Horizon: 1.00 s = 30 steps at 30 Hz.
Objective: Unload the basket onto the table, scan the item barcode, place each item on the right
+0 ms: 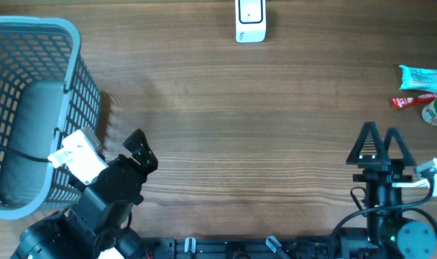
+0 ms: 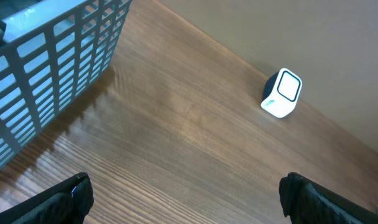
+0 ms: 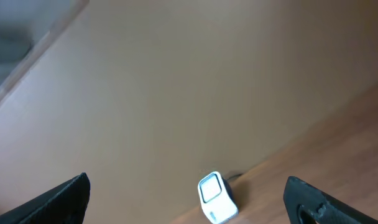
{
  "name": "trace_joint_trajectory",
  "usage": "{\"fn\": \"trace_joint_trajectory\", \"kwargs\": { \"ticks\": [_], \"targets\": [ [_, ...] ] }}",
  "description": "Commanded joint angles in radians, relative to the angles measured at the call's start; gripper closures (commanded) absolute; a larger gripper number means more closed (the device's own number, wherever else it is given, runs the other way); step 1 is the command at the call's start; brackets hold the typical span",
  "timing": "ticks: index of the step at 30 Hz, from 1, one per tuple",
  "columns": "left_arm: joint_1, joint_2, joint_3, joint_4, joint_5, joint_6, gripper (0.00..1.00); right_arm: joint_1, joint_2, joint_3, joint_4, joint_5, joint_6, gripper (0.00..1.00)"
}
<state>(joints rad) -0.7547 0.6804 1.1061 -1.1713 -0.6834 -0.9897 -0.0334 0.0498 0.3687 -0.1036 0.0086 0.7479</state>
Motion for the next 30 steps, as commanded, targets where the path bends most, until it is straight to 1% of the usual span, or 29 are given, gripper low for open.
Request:
{"fn": "trace_joint_trajectory", "kwargs": {
  "ticks": [1,9,14,20,24,25,29,30],
  "targets": [
    [-0.005,0.002,0.000,-0.001,-0.017,-0.013,0.00,0.008,-0.046,-0.095,0.073,0.056,0.107,0.00],
    [-0.005,0.002,0.000,-0.001,-0.017,-0.013,0.00,0.061,-0.047,-0.279,0.327,0.059,0.032,0.00],
    [-0.005,0.002,0.000,-0.001,-0.017,-0.013,0.00,0.080,-0.047,-0.365,0.362,0.059,-0.016,0.00],
    [-0.005,0.002,0.000,-0.001,-0.017,-0.013,0.00,0.081,-0.047,-0.364,0.294,0.044,-0.154,0.00],
    [-0.005,0.002,0.000,-0.001,-0.017,-0.013,0.00,0.081,-0.047,-0.364,0.113,0.060,-0.179,0.00],
    [-0.005,0.002,0.000,-0.001,-0.017,-0.013,0.00,0.081,-0.047,-0.364,0.113,0.025,-0.232,0.00],
    [-0.005,0.002,0.000,-0.001,-0.017,-0.013,0.00,0.082,-0.047,-0.364,0.112,0.021,-0.267,0.00],
    [-0.005,0.002,0.000,-0.001,-0.017,-0.013,0.00,0.082,-0.047,-0.364,0.111,0.011,-0.312,0.00]
  ]
}}
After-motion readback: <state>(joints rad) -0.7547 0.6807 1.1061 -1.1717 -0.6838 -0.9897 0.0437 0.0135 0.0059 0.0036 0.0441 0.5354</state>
